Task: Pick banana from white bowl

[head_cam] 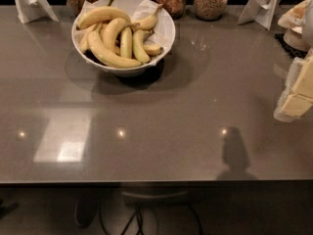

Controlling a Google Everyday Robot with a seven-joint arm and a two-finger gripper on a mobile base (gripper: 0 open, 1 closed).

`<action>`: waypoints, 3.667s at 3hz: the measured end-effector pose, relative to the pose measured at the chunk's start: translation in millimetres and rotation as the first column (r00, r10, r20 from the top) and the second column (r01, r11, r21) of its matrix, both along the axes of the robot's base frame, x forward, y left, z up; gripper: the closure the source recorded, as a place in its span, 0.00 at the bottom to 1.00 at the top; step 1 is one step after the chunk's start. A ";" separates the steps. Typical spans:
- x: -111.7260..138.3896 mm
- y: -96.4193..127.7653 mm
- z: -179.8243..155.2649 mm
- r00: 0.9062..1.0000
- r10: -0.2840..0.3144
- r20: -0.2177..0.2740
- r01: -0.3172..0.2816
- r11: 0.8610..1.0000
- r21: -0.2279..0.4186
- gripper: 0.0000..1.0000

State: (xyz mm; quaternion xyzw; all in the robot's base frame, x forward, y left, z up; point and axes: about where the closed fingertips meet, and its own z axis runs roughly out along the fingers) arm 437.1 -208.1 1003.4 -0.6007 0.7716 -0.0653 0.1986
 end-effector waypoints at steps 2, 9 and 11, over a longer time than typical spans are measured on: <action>3.2 5.3 0.9 1.000 0.012 0.026 -0.012 1.000 0.022 0.00; 133.0 182.0 15.9 0.908 0.314 0.278 -0.381 0.895 0.233 0.00; 175.3 254.0 5.6 0.937 0.199 0.289 -0.297 0.888 0.351 0.00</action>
Offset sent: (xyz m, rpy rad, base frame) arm 0.0087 0.0110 -0.0012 0.0540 -0.0503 0.0271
